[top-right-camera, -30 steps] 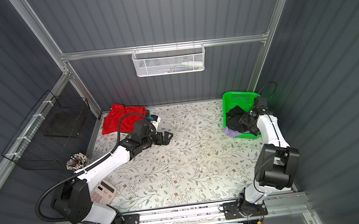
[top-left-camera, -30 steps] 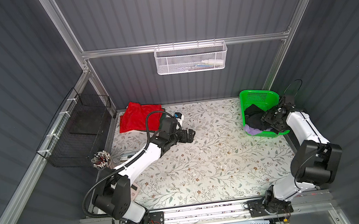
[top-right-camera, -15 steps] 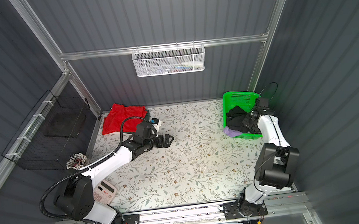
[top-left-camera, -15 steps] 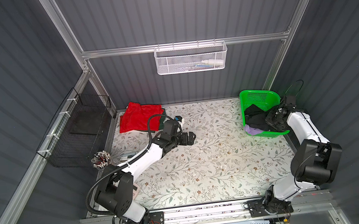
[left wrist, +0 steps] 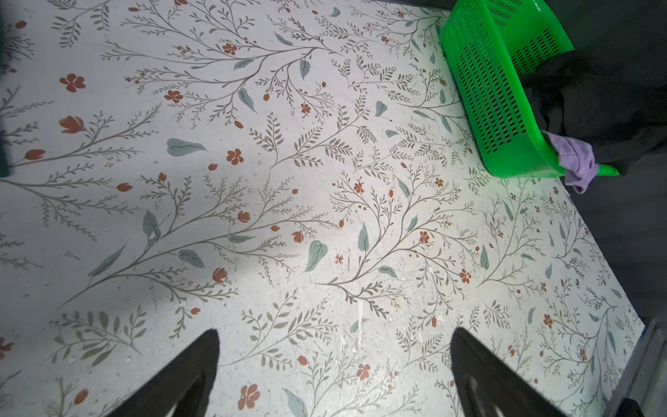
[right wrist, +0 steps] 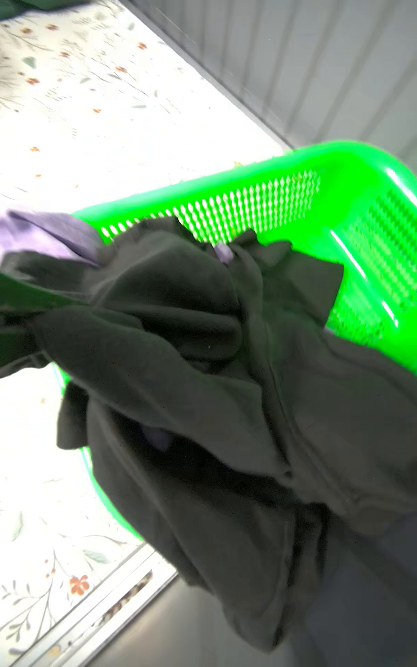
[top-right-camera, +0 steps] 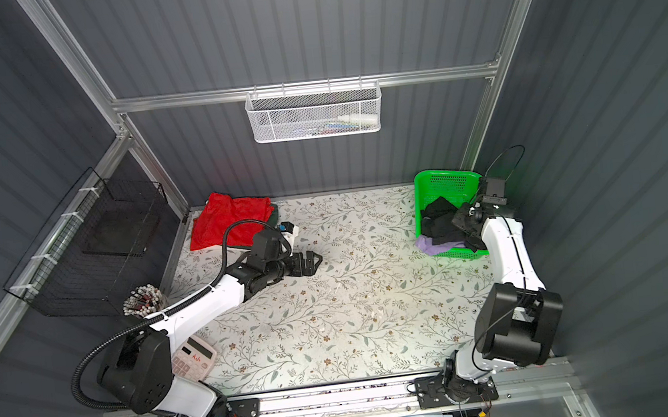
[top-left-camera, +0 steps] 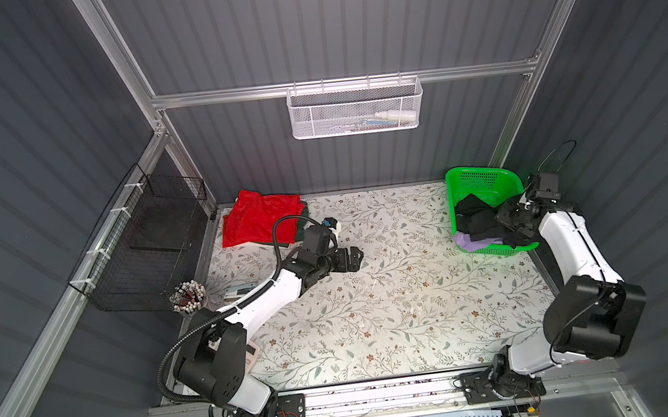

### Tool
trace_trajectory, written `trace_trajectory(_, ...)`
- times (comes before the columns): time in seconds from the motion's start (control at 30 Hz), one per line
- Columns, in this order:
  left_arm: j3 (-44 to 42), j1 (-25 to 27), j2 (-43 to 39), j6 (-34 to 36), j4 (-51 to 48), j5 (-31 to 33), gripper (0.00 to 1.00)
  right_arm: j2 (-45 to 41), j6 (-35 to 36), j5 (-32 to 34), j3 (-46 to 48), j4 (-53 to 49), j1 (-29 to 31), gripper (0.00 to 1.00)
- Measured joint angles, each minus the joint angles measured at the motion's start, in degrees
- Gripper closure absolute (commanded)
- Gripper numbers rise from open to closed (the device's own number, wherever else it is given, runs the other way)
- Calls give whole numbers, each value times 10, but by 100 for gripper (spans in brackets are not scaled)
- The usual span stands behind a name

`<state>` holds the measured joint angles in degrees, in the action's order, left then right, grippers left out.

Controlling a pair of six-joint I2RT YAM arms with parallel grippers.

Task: Fold and stack the t-shirts
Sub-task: 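Lift the black t-shirt out of the basket with the right gripper toward the left gripper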

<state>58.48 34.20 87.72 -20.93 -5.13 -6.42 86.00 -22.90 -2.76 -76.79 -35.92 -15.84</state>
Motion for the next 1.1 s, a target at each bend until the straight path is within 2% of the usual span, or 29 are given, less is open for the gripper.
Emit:
trace_trajectory(0.37, -1, 0, -13, -23, 8, 42, 0, -78, 40, 40, -181, -24, 205, 100)
trace_trajectory(0.6, -24, 0, -63, -23, 10, 96, 0, -129, 90, -40, -205, 24, 319, 100)
trace_trajectory(0.8, -29, 0, -73, -23, 17, 100, 0, -139, 96, -85, -205, 55, 342, 100)
trace_trajectory(1.1, -3, 13, -64, -2, 31, 33, 0, -127, 78, -151, -190, 85, 374, 100)
